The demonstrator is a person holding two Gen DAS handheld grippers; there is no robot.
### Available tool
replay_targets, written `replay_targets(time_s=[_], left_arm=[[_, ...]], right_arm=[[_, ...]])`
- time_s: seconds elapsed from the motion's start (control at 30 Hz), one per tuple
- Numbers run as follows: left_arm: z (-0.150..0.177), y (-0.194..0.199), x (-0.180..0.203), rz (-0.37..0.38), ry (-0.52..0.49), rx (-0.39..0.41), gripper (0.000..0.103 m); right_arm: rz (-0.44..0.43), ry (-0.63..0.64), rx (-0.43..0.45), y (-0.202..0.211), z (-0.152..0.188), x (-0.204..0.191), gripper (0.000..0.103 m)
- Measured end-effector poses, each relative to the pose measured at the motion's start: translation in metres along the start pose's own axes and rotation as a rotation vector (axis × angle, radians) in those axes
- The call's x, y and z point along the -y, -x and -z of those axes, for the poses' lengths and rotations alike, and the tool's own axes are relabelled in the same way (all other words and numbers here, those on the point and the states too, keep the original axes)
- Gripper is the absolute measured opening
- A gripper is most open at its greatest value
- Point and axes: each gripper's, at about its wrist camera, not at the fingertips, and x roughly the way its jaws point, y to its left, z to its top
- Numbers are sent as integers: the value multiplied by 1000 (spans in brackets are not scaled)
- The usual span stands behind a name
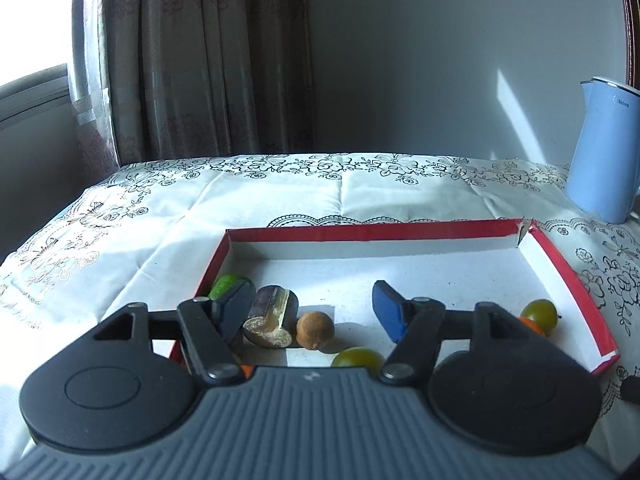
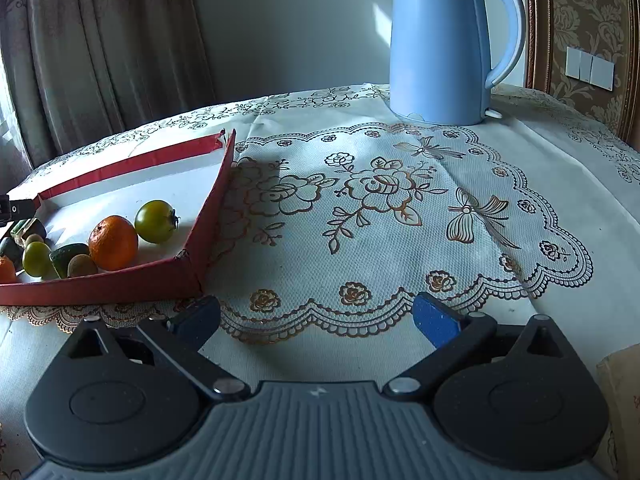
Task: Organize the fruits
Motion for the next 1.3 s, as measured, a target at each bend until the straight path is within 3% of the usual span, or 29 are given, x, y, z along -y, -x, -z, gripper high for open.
replay_targets(time_s=[0.13, 0.3, 0.63, 0.77, 0.87, 0.93, 1.03, 1.1, 1.3], left_arm=[[0, 3, -4, 1, 2, 1, 85], [8, 22, -15, 4, 20, 8, 103], [58, 72, -61, 0, 58, -5, 103], [78, 95, -71, 10, 75, 61, 103], [83, 109, -67, -1, 58, 114, 103], [82, 113, -60, -14, 32, 112, 103], [81, 114, -53, -49, 2, 95, 103], [80, 112, -52, -56, 9, 81, 103], [78, 111, -55, -37, 48, 50, 103]], right_arm=[[0, 0, 0, 0, 0, 0, 103], [1, 2, -1, 0, 0, -1, 103], [23, 32, -10, 0, 0, -6, 103], [14, 91, 101, 22, 7, -20, 103], [-55, 151, 214, 47, 17, -42, 103], [-31, 234, 325, 65, 24, -68, 103], [53, 315, 402, 80, 30, -100, 103], [67, 349, 410, 84, 33, -114, 103], [-21, 330, 377, 96, 39, -129, 103]])
